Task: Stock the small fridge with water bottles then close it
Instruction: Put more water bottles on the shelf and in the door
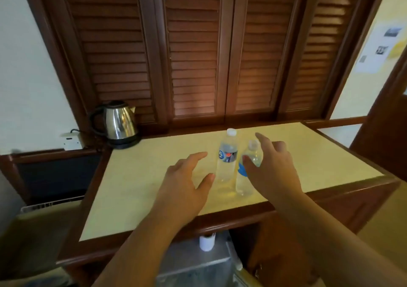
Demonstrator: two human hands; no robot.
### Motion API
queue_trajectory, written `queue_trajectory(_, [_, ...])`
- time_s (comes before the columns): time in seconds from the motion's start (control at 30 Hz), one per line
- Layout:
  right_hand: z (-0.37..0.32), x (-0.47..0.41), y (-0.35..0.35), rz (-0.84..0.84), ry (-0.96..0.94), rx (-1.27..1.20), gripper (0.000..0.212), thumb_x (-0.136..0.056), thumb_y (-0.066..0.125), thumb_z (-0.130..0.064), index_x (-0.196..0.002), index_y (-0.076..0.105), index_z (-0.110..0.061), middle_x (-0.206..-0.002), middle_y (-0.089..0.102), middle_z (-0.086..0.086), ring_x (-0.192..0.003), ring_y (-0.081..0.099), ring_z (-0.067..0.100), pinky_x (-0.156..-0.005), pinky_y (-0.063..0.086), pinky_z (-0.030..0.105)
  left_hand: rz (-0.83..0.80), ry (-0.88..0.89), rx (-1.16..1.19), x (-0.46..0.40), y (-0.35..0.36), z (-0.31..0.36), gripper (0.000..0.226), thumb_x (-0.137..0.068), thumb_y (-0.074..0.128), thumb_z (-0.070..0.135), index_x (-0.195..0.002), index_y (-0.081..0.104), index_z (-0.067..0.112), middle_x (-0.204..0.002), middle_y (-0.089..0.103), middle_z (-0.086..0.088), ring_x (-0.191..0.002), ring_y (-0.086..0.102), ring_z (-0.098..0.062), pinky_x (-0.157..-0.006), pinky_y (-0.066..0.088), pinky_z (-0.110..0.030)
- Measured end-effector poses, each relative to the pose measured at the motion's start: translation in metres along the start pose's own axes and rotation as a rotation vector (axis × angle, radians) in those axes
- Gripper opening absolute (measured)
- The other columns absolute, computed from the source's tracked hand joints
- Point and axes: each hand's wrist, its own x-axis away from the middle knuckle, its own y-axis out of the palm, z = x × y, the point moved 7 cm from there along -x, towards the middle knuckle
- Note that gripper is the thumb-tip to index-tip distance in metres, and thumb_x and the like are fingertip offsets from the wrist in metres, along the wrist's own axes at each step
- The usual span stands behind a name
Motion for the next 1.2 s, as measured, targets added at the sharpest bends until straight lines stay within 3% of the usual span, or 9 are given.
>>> queue_trajectory(0.23, [0.019,-0.050,0.023,-0.033,0.022,0.093,0.039,-0.099,0.057,-0.050,-0.137,0.046,-0.048,-0.115,0.055,-0.008,-0.102,0.063,0.015,-0.084,0.058,0.032,-0.258,0.106,-0.055,-0.153,0.072,0.033,0.079,-0.098,0.063,0.042,-0.161,0.015,0.043,-0.165,0.029,0.000,-0.147,0.038,-0.027,-0.116,0.039,-0.046])
queue_trajectory(0.33, [0.027,-0.050,0.020,0.010,0.015,0.039,0.029,-0.097,0.064,-0.044,-0.122,0.049,-0.045,-0.105,0.055,-0.010,-0.083,0.062,0.011,-0.075,0.059,0.034,-0.303,0.123,-0.029,-0.176,0.107,0.024,0.067,-0.097,0.062,0.045,-0.157,0.031,0.040,-0.155,0.047,0.003,-0.132,0.054,-0.025,-0.106,0.047,-0.042])
queue_trajectory(0.43, [0.038,-0.043,0.010,0.064,0.022,0.006,0.026,-0.094,0.069,-0.042,-0.113,0.051,-0.042,-0.099,0.057,-0.013,-0.078,0.060,0.009,-0.069,0.056,0.032,-0.138,0.148,-0.020,-0.174,0.110,0.021,0.042,-0.099,0.060,0.039,-0.140,0.054,0.037,-0.132,0.066,0.004,-0.109,0.065,-0.023,-0.087,0.050,-0.032])
queue_trajectory(0.57, [0.053,-0.001,-0.005,0.139,0.011,-0.059,0.027,-0.094,0.072,-0.037,-0.119,0.064,-0.031,-0.098,0.058,-0.014,-0.081,0.059,0.004,-0.065,0.046,0.017,0.018,0.232,0.025,-0.127,0.096,0.026,0.029,-0.100,0.062,0.037,-0.129,0.062,0.031,-0.121,0.069,0.009,-0.104,0.063,-0.010,-0.076,0.042,-0.019])
queue_trajectory(0.67, [0.064,0.051,-0.020,0.246,-0.039,-0.078,0.024,-0.094,0.075,-0.027,-0.117,0.072,-0.021,-0.095,0.058,-0.006,-0.079,0.058,0.007,-0.067,0.048,0.020,0.080,0.232,0.148,-0.065,0.082,0.024,0.031,-0.100,0.065,0.035,-0.130,0.064,0.026,-0.124,0.068,0.014,-0.105,0.057,0.005,-0.077,0.042,-0.007])
queue_trajectory(0.8, [0.087,0.116,-0.044,0.343,-0.046,-0.080,0.022,-0.094,0.076,-0.022,-0.114,0.072,-0.014,-0.091,0.060,0.000,-0.077,0.058,0.012,-0.062,0.048,0.024,0.149,0.210,0.276,0.027,0.062,0.024,0.035,-0.095,0.071,0.032,-0.128,0.068,0.021,-0.121,0.066,0.020,-0.106,0.066,0.006,-0.077,0.057,-0.014])
queue_trajectory(0.9, [0.113,0.157,-0.039,0.317,-0.053,-0.114,0.021,-0.091,0.077,-0.021,-0.110,0.073,-0.013,-0.084,0.056,-0.001,-0.072,0.057,0.013,-0.062,0.046,0.022,0.153,0.187,0.339,0.087,0.062,0.021,0.035,-0.091,0.073,0.028,-0.125,0.069,0.018,-0.119,0.069,0.018,-0.105,0.070,0.001,-0.081,0.054,-0.009])
queue_trajectory(1.0, [0.148,0.196,-0.007,0.247,-0.005,-0.174,0.016,-0.090,0.077,-0.022,-0.104,0.073,-0.016,-0.086,0.057,-0.005,-0.072,0.061,0.012,-0.063,0.048,0.023,0.144,0.152,0.256,0.137,0.084,0.008,0.032,-0.094,0.076,0.030,-0.124,0.071,0.020,-0.112,0.066,0.026,-0.096,0.069,0.002,-0.075,0.053,-0.010])
queue_trajectory(1.2, [0.228,0.275,0.104,0.086,0.194,-0.246,0.017,-0.088,0.076,-0.034,-0.101,0.069,-0.026,-0.098,0.061,-0.013,-0.075,0.065,0.006,-0.063,0.055,0.029,0.032,-0.072,0.226,0.214,0.187,-0.071,0.030,-0.088,0.075,0.024,-0.118,0.075,0.020,-0.109,0.061,0.031,-0.099,0.051,0.033,-0.081,0.038,0.007])
